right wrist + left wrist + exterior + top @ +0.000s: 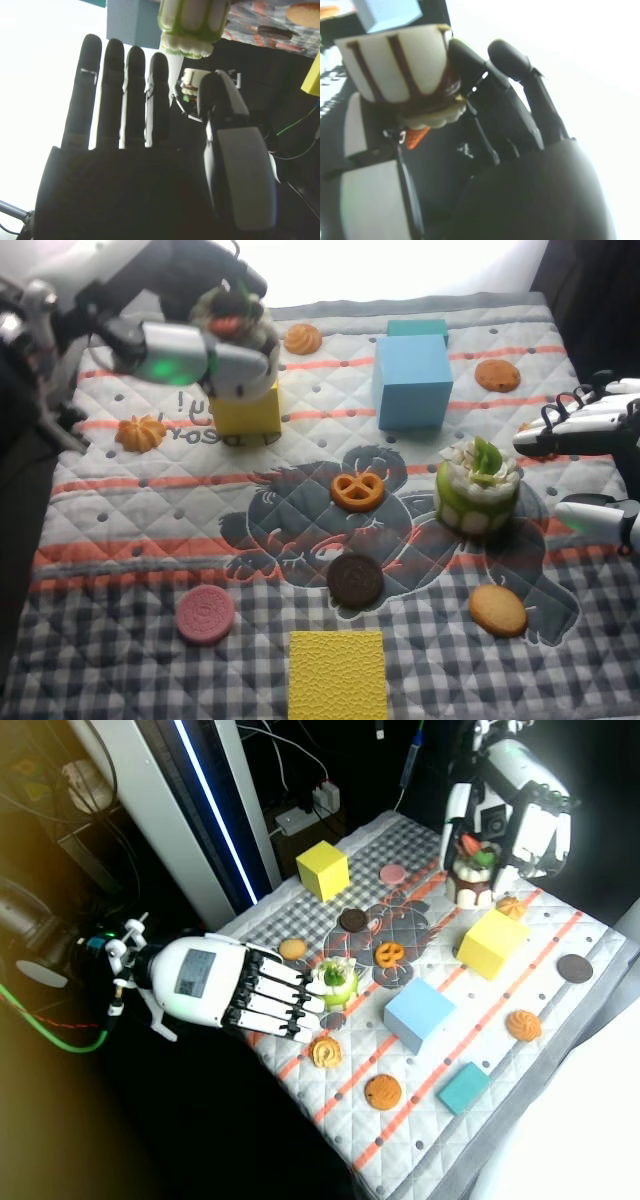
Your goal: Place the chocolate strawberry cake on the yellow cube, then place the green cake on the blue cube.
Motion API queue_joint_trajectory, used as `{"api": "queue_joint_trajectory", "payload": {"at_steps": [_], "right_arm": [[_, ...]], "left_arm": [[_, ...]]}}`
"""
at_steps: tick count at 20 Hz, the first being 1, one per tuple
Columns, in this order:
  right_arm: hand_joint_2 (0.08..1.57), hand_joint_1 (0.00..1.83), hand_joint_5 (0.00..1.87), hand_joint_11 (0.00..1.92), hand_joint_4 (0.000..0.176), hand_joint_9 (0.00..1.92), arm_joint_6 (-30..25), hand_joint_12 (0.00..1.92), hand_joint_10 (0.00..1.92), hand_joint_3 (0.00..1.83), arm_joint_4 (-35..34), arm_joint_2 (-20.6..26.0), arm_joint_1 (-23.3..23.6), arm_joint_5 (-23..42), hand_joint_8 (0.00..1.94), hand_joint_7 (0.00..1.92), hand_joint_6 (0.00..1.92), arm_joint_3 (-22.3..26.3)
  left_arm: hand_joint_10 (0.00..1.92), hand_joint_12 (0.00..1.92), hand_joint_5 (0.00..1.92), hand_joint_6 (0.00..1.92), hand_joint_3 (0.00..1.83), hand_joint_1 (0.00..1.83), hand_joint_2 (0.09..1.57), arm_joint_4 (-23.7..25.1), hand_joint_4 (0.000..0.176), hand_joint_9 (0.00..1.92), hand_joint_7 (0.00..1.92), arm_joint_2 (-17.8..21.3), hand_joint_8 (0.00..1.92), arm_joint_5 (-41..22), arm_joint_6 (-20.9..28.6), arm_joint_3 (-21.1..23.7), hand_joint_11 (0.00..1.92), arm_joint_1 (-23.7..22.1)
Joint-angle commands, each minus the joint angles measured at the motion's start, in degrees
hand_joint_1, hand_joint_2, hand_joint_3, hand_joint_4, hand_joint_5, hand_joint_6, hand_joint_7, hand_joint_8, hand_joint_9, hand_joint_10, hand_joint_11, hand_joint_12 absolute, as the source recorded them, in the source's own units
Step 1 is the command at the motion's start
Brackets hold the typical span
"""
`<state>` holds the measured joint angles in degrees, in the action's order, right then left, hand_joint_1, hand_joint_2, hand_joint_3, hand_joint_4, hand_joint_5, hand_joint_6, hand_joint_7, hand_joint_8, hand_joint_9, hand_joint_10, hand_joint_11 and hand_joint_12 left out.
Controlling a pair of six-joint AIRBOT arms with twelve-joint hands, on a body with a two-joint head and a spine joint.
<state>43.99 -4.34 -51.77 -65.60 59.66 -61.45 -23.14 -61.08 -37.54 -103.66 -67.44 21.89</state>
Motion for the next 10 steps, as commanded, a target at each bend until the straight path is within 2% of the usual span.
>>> {"api": "queue_joint_trajectory", "payload": {"at_steps": [1,3,4,5,7,8,10], "right_arm": [[1.3,0.53,0.61,0.38,0.0,0.57,-0.2,0.48,0.0,0.0,-0.7,0.0,0.6,7.0,0.0,0.61,0.0,-0.2],[1.3,0.54,0.62,0.38,0.0,0.58,-0.2,0.48,0.0,0.0,-0.7,-0.1,0.8,7.0,0.0,0.6,0.0,-0.3],[1.3,0.55,0.62,0.38,0.0,0.57,-0.2,0.48,0.0,0.0,-0.7,-0.2,0.8,7.0,0.0,0.6,0.0,-0.3],[1.3,0.55,0.62,0.38,0.0,0.58,-0.2,0.48,0.0,0.0,-0.7,-0.2,0.8,7.0,0.0,0.61,0.0,-0.4],[1.31,0.52,0.59,0.4,0.0,0.58,-0.2,0.49,0.0,0.0,-0.7,-0.2,0.7,7.0,0.0,0.59,0.0,-0.5],[1.31,0.52,0.59,0.39,0.0,0.58,-0.2,0.49,0.0,0.0,-0.7,-0.3,0.7,7.0,0.0,0.59,0.0,-0.6],[1.31,0.49,0.58,0.38,0.0,0.56,-0.2,0.47,0.0,0.0,-0.7,-0.4,0.8,7.0,0.0,0.57,0.0,-0.8]], "left_arm": [[0.59,1.4,1.06,0.66,0.0,1.28,1.06,0.1,0.0,1.15,1.18,0.0,0.85,-5.1,0.3,-0.8,0.76,-1.0],[0.64,1.46,1.05,0.67,0.0,1.29,1.06,-1.1,0.0,1.14,1.18,-1.8,0.84,-2.6,0.3,-3.6,0.7,-2.0],[0.72,1.48,1.05,0.66,0.0,1.29,1.06,-1.2,0.0,1.14,1.17,-2.4,0.88,-1.7,0.4,-4.6,0.79,-2.3],[0.78,1.52,1.08,0.62,0.0,1.29,1.06,-1.3,0.0,1.12,1.16,-3.1,0.89,-0.6,0.4,-5.8,0.8,-2.5],[0.83,1.6,1.08,0.66,0.0,1.27,1.06,-1.3,0.0,1.07,1.13,-3.8,0.92,0.5,0.3,-6.8,0.58,-2.7],[0.89,1.65,1.08,0.64,0.0,1.27,1.07,-1.3,0.0,1.04,1.11,-4.3,0.96,0.5,0.3,-7.3,0.53,-2.8],[0.89,1.59,1.1,0.61,0.0,1.27,1.05,-1.3,0.0,1.03,1.15,-5.1,0.89,0.6,0.3,-8.2,0.47,-2.9]]}}
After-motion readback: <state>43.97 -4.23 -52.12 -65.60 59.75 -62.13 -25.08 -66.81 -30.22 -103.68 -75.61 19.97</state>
